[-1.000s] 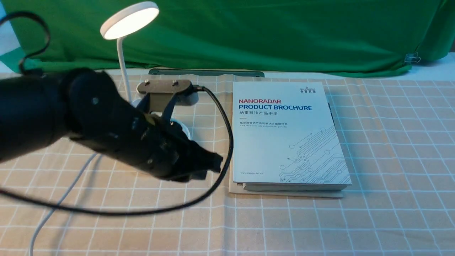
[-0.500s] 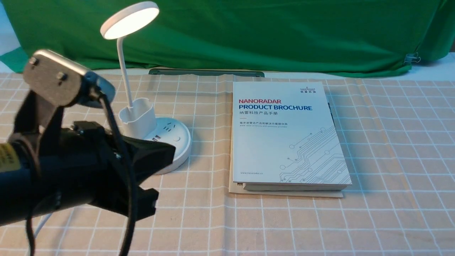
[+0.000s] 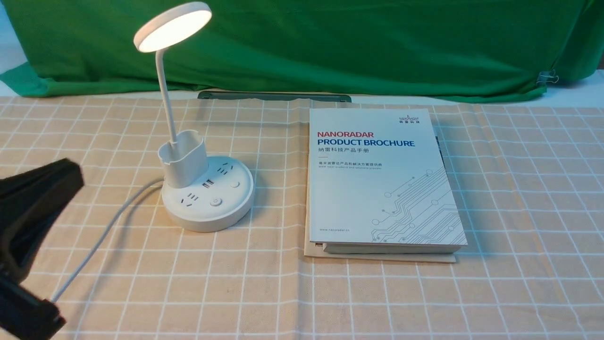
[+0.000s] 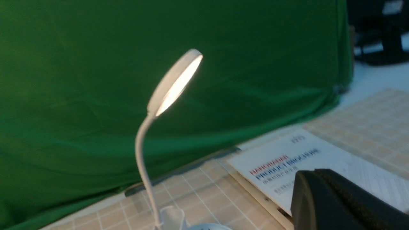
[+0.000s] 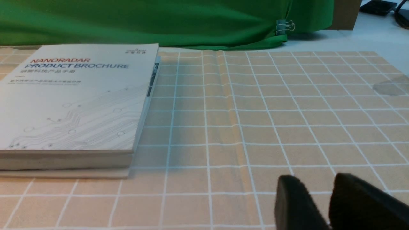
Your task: Turn on the table lamp on the light coffee tablecloth with your hand.
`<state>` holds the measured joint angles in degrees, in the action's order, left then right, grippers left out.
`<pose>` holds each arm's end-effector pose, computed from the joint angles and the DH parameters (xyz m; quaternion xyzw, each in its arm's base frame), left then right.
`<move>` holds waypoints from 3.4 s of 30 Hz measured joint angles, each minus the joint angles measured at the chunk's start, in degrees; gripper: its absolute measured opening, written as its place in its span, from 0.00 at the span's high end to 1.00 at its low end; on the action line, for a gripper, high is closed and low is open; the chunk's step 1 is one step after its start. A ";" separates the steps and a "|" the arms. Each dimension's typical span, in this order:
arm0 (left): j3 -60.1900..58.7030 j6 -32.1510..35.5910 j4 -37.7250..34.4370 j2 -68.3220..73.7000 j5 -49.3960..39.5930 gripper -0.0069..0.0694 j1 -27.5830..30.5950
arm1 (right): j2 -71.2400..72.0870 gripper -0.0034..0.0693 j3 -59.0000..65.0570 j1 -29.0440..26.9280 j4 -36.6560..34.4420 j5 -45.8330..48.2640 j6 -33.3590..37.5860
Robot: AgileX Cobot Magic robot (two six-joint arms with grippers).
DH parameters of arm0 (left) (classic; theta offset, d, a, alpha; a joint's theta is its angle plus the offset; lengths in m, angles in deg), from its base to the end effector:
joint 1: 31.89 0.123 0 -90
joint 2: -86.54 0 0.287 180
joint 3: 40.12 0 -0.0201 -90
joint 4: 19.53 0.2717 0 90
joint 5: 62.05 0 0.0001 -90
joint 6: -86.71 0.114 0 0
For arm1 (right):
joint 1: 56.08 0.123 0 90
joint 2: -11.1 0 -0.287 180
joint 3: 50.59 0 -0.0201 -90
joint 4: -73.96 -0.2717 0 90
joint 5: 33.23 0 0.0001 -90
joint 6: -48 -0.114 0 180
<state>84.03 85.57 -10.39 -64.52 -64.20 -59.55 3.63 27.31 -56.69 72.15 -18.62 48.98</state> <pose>0.1167 -0.0604 0.3126 0.2085 0.6554 -0.1219 0.7156 0.0969 -0.0001 0.1824 0.0067 0.7659 0.0040 0.6430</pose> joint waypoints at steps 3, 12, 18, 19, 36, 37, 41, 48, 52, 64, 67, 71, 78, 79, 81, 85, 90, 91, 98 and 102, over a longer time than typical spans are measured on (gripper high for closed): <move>-6.88 -3.71 0.95 -7.59 4.23 0.91 5.30 | 0.00 0.62 0.00 0.00 0.00 0.00 0.00; -21.56 -6.32 -3.32 -21.09 2.16 0.91 18.66 | 0.00 0.62 0.00 0.00 0.00 -0.07 0.00; -21.71 -5.62 -6.65 -21.14 -10.96 0.91 20.50 | 0.00 0.62 0.00 0.00 0.00 0.01 0.00; -21.71 -5.25 -6.96 -21.14 -11.48 0.91 20.49 | 0.00 0.62 0.00 0.00 0.00 0.01 0.00; -21.71 -3.32 -10.12 -21.29 -10.61 0.91 20.49 | 0.00 0.62 0.00 0.00 0.00 -0.05 0.00; -21.71 -3.31 -10.12 -21.35 -10.61 0.91 20.49 | 0.00 0.62 0.00 0.00 0.00 -0.05 0.00; -21.71 -3.27 -10.12 -21.35 -10.61 0.91 20.49 | 0.00 0.62 0.00 0.00 0.00 0.00 0.00; -21.71 -3.27 -10.12 -21.35 -10.61 0.91 20.49 | 0.00 0.62 0.00 0.00 0.00 0.00 0.00; -21.71 -3.21 -10.12 -21.35 -10.61 0.91 20.49 | 0.00 0.62 0.00 0.00 0.00 0.00 0.00; -21.71 -3.21 -10.12 -21.35 -10.61 0.91 20.49 | 0.00 0.62 0.00 0.00 0.00 0.00 0.00; -21.71 -3.21 -10.12 -21.35 -10.61 0.91 20.49 | 0.00 0.62 0.00 0.00 0.00 0.00 0.00; -21.71 -3.21 -10.12 -21.35 -10.56 0.91 20.49 | 0.00 0.62 0.00 0.00 0.00 0.00 0.00; -21.71 -3.21 -10.12 -21.35 -10.57 0.91 20.49 | 0.00 0.62 0.00 0.00 0.00 -0.05 0.00; -21.71 -3.21 -10.12 -21.35 -10.57 0.91 20.49 | 0.00 0.62 0.00 0.00 0.00 -0.05 0.00; -21.71 -3.21 -10.12 -21.35 -10.57 0.91 20.49 | 0.00 0.62 0.00 0.00 0.00 -0.05 0.00; -21.71 -3.21 -10.12 -21.35 -10.57 0.91 20.49 | 0.00 0.62 0.00 0.00 0.00 -0.01 0.00; -21.71 -3.21 -10.12 -21.35 -10.57 0.91 20.49 | 0.00 0.62 0.00 0.00 0.00 -0.01 0.00; -21.71 -3.21 -10.12 -21.35 -10.57 0.91 20.49 | 0.00 0.62 0.00 0.00 0.00 -0.01 0.00; -21.71 -3.21 -10.12 -21.35 -10.55 0.91 20.49 | 0.00 0.62 0.00 0.00 0.00 -0.01 0.00; -21.71 -3.21 -10.12 -21.35 -10.55 0.91 20.55 | 0.00 0.62 0.00 0.00 0.00 -0.01 0.00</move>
<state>62.32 82.37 -20.51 -85.86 -74.75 -39.00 3.63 27.31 -56.69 72.15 -18.63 48.98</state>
